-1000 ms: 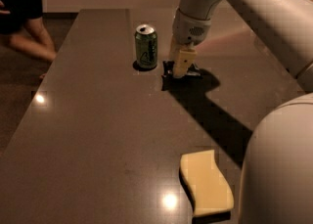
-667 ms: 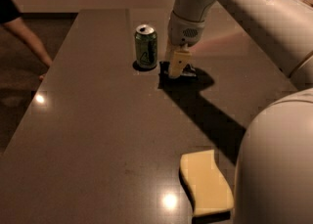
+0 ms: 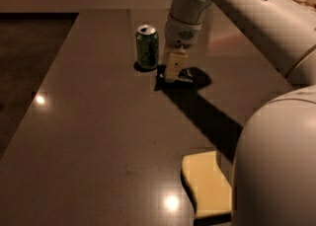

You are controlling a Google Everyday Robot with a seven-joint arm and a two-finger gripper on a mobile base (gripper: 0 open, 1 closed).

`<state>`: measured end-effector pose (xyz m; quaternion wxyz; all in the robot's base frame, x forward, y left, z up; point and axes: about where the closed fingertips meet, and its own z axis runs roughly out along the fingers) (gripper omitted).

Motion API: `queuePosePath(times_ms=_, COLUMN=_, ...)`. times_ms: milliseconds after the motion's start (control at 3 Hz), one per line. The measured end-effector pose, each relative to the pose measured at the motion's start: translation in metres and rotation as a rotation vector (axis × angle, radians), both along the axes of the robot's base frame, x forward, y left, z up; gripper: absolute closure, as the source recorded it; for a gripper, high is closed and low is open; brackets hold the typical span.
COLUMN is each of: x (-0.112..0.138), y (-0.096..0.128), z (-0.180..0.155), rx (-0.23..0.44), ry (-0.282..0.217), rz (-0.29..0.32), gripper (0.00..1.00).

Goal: Move rxbar chocolate near green can

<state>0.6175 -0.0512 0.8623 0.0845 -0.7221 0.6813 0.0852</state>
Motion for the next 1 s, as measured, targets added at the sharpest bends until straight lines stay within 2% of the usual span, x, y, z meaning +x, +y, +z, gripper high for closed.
queuePosePath(times_ms=333, x=0.0049, y=0.0029, z=-0.0015, rx=0.008, ry=-0.015, rz=-0.002, gripper=0.05)
queuePosePath(times_ms=667, x=0.0079, y=0.0051, z=-0.0028, rx=0.014, ry=-0.023, rz=-0.004, gripper=0.00)
queuePosePath(times_ms=1000, x=0.0080, y=0.0051, z=-0.0028, rx=0.014, ry=-0.023, rz=-0.004, gripper=0.00)
